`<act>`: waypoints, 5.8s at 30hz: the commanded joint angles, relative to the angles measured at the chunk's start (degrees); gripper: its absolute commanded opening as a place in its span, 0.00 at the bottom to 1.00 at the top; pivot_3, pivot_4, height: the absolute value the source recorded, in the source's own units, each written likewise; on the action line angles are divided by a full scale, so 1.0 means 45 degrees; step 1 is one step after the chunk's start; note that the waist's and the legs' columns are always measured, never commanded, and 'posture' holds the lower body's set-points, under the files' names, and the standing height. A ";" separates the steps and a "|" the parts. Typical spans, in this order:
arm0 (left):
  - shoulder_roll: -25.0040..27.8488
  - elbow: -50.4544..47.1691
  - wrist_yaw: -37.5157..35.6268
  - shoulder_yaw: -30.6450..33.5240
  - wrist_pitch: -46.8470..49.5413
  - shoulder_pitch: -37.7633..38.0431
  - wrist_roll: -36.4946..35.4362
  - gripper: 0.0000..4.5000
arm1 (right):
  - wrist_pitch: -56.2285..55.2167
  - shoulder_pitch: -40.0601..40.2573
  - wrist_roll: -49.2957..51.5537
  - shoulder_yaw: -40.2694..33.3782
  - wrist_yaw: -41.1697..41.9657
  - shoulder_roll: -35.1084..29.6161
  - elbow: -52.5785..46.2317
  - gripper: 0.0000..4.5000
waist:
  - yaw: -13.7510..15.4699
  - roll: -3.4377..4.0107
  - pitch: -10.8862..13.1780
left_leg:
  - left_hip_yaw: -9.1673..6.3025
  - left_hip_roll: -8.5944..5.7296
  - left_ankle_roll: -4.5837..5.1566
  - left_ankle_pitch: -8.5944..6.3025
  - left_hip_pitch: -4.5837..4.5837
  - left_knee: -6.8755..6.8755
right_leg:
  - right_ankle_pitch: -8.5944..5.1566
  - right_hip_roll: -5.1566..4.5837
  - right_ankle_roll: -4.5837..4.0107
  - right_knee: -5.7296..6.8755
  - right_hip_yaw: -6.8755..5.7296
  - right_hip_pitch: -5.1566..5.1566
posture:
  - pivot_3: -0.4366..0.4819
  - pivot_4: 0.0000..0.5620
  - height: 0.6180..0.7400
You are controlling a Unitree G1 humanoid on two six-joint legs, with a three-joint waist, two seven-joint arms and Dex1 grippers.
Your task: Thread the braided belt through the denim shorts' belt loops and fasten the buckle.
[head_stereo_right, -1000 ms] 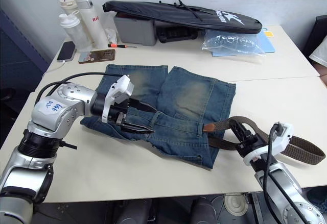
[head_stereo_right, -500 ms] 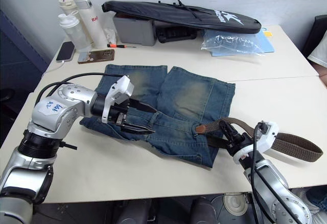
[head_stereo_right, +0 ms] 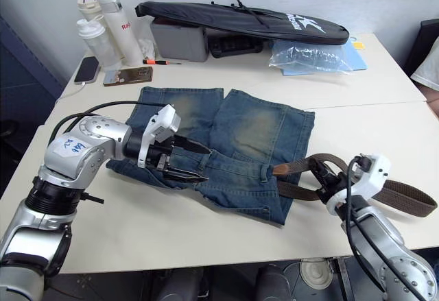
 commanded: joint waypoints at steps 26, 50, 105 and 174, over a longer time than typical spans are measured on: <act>-0.0340 -0.0368 0.0213 -0.0139 -0.0215 -0.0075 -0.0002 0.99 | 0.0038 -0.1363 -0.4247 0.4031 0.1427 0.3487 0.1727 0.00 | -0.0048 -0.0007 -0.0007 | 0.0002 -0.0002 0.0002 -0.0003 -0.0002 -0.0001 | 0.0003 0.0009 0.0006 0.0062 0.0027 -0.0030 | 0.48 0.27 0.33; -0.1203 0.0539 -0.0048 -0.0829 -0.1256 -0.0432 0.0557 1.00 | 0.0724 0.1294 -0.0403 0.1206 0.0636 0.2563 -0.1514 0.99 | 0.0004 -0.0028 -0.0022 | 0.0004 0.0004 0.0010 -0.0010 -0.0004 0.0010 | 0.0003 -0.0004 0.0006 0.0063 0.0037 -0.0026 | 0.48 0.27 0.33; -0.5741 0.7393 0.2831 -0.3245 -1.0583 -0.1936 0.7764 0.57 | 0.1987 -0.0137 -1.3867 0.5176 0.9450 -0.4571 -0.2088 0.00 | 0.0367 -0.0119 0.0030 | 0.0043 -0.0037 0.0022 0.0010 -0.0033 0.0039 | 0.0040 -0.0008 0.0051 -0.0104 -0.0034 0.0049 | 0.48 0.27 0.33; -0.6291 0.6863 0.1598 -0.2907 -0.9189 -0.2688 0.7497 0.01 | 0.1731 0.1402 -1.4532 0.2823 1.0369 -0.4183 -0.1277 0.00 | 0.0363 -0.0101 0.0019 | 0.0036 -0.0041 0.0025 0.0010 -0.0030 0.0063 | 0.0043 -0.0010 0.0056 -0.0088 -0.0039 0.0067 | 0.48 0.27 0.33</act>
